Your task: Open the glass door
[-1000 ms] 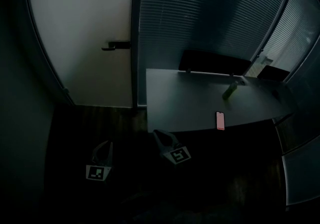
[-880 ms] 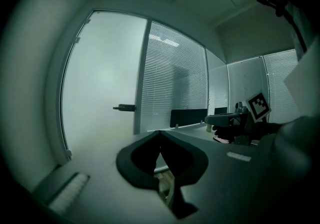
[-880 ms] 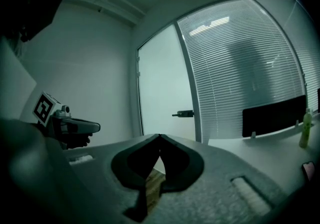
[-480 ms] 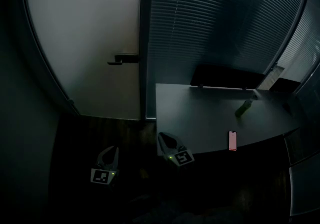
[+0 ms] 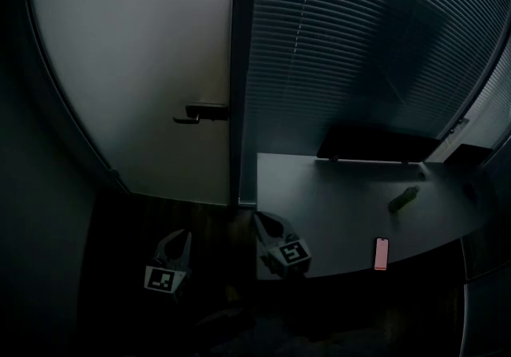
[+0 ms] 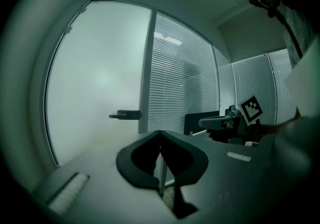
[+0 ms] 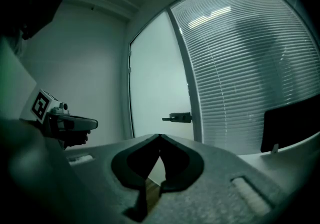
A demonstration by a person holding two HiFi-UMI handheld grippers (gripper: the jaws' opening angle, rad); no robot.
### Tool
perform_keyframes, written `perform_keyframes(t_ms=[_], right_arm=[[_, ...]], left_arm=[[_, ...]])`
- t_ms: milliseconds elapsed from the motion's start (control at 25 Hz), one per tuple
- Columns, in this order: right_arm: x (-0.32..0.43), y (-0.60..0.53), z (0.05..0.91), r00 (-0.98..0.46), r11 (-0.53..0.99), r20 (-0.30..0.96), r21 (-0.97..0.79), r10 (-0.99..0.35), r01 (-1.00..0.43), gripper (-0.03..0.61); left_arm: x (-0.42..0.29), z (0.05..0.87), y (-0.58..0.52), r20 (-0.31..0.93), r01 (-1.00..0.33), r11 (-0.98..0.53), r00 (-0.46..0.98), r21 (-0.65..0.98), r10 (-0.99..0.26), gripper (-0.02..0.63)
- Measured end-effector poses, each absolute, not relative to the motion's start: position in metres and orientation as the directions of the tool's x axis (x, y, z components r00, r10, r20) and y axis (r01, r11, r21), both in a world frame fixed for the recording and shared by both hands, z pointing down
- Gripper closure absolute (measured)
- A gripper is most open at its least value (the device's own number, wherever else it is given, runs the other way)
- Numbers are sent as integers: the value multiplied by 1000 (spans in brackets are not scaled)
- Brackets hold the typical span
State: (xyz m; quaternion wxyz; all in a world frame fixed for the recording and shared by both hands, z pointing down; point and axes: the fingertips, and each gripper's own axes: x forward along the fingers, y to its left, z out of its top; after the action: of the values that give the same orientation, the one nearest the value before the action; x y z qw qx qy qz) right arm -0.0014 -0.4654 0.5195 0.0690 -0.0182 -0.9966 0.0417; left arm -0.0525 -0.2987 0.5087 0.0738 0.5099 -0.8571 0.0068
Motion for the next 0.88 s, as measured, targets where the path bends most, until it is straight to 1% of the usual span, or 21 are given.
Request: perform_keyframes(t_ms=[320,600,880], right_arm=[[-47,-483,520,-988,994,141,-99,63,50,575],[-82,-494,522,-990,993,138,-117,43,27,575],[-129,-504,526,-989,993,147,-118,-13,-30,575]], left_arm=[[-99,508,-315,137,-863,501,-489,65,-861,609],[-143,513,-328,144,-866,494,-481,75,-865,609],[-199,517,-348,162,-902,425,-409,80,-898,609]])
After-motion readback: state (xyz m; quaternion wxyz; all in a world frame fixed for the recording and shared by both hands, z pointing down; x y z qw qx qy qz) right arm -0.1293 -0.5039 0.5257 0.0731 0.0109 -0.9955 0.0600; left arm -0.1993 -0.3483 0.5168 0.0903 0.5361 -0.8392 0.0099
